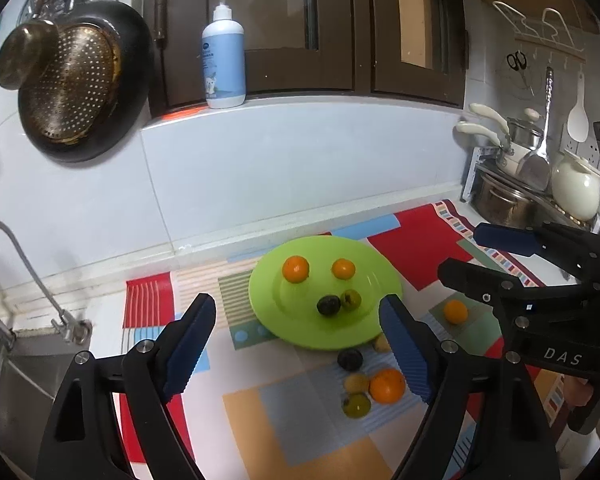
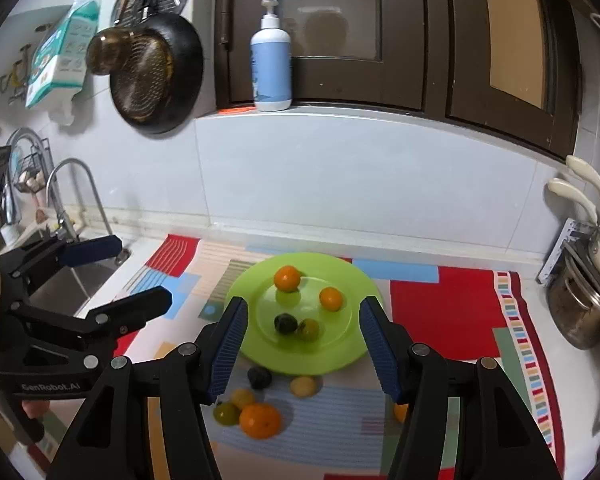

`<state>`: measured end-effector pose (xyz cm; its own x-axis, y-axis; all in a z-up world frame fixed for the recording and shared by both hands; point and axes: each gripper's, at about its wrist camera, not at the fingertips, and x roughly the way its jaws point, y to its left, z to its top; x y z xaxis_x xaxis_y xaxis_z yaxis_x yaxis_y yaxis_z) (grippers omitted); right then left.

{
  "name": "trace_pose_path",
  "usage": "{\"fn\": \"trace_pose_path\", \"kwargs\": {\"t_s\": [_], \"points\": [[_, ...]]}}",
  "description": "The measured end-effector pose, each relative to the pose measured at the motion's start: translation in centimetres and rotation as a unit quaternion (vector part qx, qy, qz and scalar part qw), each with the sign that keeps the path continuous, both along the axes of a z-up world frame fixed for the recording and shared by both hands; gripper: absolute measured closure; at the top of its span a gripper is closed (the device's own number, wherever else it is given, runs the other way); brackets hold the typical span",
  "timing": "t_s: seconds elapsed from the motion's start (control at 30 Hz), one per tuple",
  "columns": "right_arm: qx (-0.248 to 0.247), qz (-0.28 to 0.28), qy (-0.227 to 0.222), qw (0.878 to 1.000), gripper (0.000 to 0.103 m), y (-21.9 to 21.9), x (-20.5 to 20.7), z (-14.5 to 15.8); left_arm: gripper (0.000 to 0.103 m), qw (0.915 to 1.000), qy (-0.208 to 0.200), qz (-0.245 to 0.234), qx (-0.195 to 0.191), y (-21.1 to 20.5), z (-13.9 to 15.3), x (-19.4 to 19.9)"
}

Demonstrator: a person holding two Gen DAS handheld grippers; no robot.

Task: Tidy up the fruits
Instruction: 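Move both tools back toward the remaining fruits on the cloth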

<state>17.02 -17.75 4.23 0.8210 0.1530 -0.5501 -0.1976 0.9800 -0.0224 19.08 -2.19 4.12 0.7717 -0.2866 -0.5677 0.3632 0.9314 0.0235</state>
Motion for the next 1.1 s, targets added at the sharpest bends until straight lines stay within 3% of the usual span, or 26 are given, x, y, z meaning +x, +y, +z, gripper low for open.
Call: {"fn": "trace_pose_path", "kwargs": {"t_s": [0.57, 1.0, 1.1], "points": [[-0.060, 0.034, 0.039, 0.997, 0.044, 1.6, -3.6, -3.1, 0.018, 0.9976, -0.015, -0.036, 0.056, 0.0, -3.4, -4.6], [-0.134, 0.110, 0.077, 0.982, 0.044, 3.5, -3.5, -7.1, 0.019, 0.9879, 0.002, -0.114, 0.105, -1.5, -7.3, -4.4], [-0.138, 0.129, 0.096, 0.977, 0.044, 3.7, -3.0, -8.4, 0.024, 0.9856, 0.017, -0.129, 0.107, -1.9, -8.4, -3.9]]}}
